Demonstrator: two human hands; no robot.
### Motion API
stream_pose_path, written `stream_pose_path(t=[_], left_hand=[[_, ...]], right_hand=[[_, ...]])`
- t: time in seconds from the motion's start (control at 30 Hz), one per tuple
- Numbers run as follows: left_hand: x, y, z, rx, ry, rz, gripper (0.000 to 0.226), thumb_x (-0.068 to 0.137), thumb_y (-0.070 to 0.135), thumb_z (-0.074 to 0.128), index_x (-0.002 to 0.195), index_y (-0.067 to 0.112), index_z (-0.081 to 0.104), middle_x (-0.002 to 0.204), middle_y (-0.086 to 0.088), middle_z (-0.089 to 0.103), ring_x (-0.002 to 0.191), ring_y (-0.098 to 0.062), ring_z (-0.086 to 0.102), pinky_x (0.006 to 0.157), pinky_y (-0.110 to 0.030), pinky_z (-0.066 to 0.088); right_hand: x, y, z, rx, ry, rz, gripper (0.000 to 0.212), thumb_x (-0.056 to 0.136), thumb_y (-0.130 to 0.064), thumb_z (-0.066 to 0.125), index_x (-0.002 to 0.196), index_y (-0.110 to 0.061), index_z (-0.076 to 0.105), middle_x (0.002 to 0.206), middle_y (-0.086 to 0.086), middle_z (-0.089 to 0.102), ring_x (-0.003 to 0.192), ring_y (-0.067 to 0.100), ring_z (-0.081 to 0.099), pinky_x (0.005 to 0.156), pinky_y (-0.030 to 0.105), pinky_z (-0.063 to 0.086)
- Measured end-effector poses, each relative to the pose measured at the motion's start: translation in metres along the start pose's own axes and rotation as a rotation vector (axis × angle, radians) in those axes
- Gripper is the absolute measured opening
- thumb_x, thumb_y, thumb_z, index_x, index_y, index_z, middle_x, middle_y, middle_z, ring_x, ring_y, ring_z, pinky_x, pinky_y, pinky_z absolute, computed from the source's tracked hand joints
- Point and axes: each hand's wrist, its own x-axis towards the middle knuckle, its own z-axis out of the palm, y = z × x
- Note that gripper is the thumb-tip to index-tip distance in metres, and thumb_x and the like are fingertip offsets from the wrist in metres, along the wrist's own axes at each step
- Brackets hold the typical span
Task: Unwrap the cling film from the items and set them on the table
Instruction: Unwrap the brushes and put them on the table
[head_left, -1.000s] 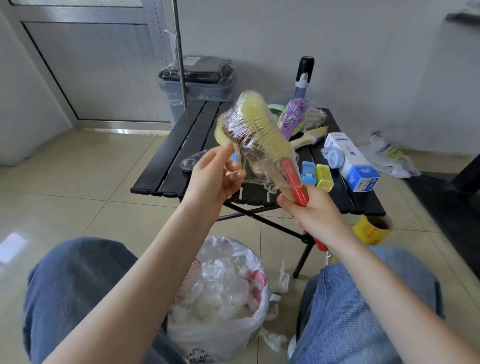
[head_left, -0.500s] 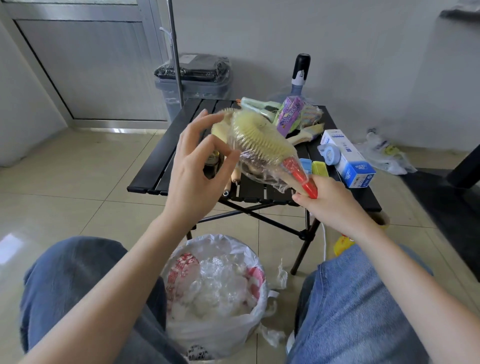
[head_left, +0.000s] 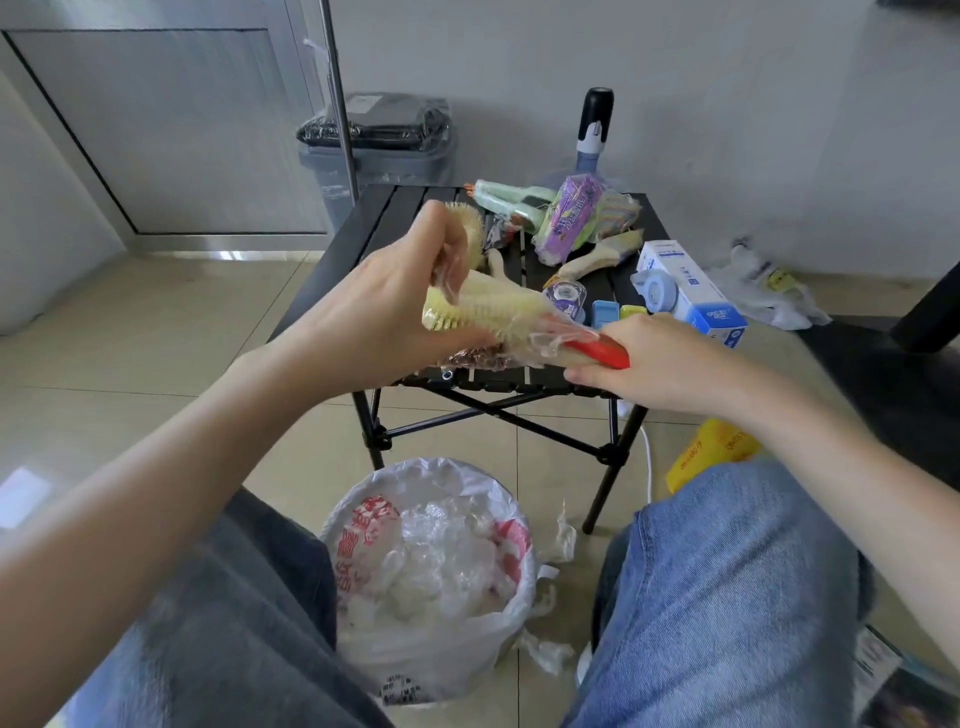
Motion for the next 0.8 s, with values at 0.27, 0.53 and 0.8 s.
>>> stream_pose_path(t=[0.27,0.53,0.8], left_hand=[[0.019,-0.006,-0.003,0.068,0.006,0.008,0.052,0.079,0.054,0.063,0.111,0.021,0.039,0.055,0.003,0.035,0.05,-0.013,0.031,0.049,-0.022,0.027],[0.042,-0.018,-0.006,-0.068,-0.039,-0.29,0.047,0.102,0.037,0.037,0.061,0.045,0.06,0.059,-0.001,0.053,0.049,-0.013,0.042,0.054,-0.026,0.039],[0.037,-0.048,-0.002,-0.341,-0.137,-0.566,0.028,0.099,0.007,0.044,0.108,0.025,0.063,0.069,0.018,0.064,0.039,-0.003,0.034,0.036,-0.014,0.031]], right_hand=[[-0.003,-0.006,0.001,-0.27,0.019,-0.087,0.036,0.089,-0.062,0.047,0.089,-0.027,0.056,0.088,-0.001,0.058,0.082,0.021,0.051,0.062,0.032,0.035],[-0.013,0.004,-0.001,-0.476,0.114,-0.291,0.036,0.09,-0.064,0.038,0.082,-0.029,0.034,0.087,-0.001,0.059,0.087,0.026,0.059,0.061,0.031,0.032],[-0.025,0.026,0.01,-0.172,0.281,-0.425,0.054,0.08,-0.072,0.033,0.081,-0.024,0.058,0.066,-0.011,0.055,0.06,0.022,0.058,0.053,0.027,0.032]])
